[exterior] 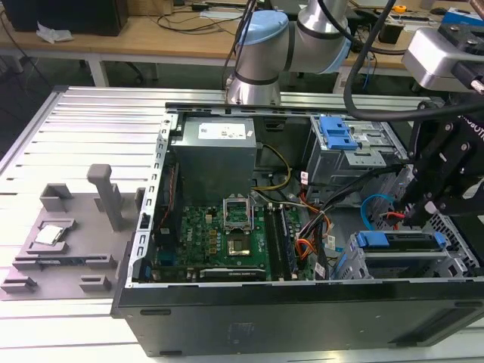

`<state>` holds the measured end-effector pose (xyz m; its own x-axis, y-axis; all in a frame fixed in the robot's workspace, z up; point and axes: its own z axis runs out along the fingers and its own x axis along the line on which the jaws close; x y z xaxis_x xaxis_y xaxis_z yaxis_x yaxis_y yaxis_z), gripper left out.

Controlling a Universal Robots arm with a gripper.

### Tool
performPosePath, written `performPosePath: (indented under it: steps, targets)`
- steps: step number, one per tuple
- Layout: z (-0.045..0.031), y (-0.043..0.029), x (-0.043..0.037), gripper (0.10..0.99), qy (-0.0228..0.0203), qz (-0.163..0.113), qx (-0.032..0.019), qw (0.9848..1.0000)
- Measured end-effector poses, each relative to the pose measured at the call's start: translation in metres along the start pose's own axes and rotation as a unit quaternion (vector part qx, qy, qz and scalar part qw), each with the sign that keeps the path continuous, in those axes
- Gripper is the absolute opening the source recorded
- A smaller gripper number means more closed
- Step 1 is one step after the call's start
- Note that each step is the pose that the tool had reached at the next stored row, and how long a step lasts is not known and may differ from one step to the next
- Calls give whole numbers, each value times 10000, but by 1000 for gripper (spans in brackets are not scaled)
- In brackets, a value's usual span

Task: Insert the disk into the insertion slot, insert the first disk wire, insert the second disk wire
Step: 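Insert the disk into the insertion slot, then insert the first disk wire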

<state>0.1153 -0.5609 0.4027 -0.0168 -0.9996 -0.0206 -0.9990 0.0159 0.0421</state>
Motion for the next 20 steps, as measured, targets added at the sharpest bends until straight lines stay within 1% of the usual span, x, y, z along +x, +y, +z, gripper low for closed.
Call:
performPosePath:
  steps: [1, 3, 7, 8, 9, 10, 13, 14, 15, 16, 18, 19, 20]
  targets:
    - [0, 0, 0, 231, 0, 0, 0, 10000]
    - [1, 0, 0, 110, 0, 0, 0, 10000]
    - [3, -7, 0, 106, -1, 0, 0, 10000]
    - [3, -83, -2, 106, 0, 0, -6, 10000]
    - [12, -179, -15, 106, -1, 1, -23, 10000]
    - [20, -235, -38, 106, 1, 1, -34, 10000]
    - [46, -335, -130, 106, 3, 2, -51, 10000]
    - [82, -392, -172, 106, 2, 1, -64, 10000]
    - [129, -438, -182, 106, 3, 2, -70, 10000]
    - [180, -445, -181, 106, 2, 3, -71, 10000]
    - [246, -449, -180, 106, 2, 2, -71, 10000]
    - [262, -450, -180, 106, 3, 2, -71, 10000]
    - [262, -450, -180, 106, 4, 2, -70, 10000]
